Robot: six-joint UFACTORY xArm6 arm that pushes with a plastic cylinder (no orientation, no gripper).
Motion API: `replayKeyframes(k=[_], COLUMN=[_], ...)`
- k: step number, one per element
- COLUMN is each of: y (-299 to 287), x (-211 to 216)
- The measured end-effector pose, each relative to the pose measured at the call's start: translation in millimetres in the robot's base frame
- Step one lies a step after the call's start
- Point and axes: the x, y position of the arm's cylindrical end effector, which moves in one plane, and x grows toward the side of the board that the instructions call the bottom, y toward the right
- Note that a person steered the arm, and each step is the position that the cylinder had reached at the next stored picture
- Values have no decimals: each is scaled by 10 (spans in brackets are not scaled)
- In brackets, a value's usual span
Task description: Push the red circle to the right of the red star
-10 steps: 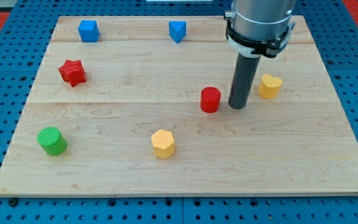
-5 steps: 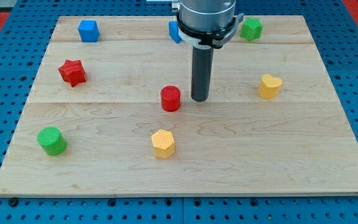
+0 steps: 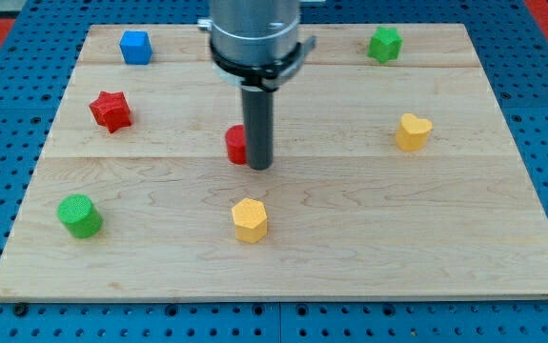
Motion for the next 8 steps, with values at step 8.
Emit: replayKeyframes(k=[8], y=[-1070], x=[-713])
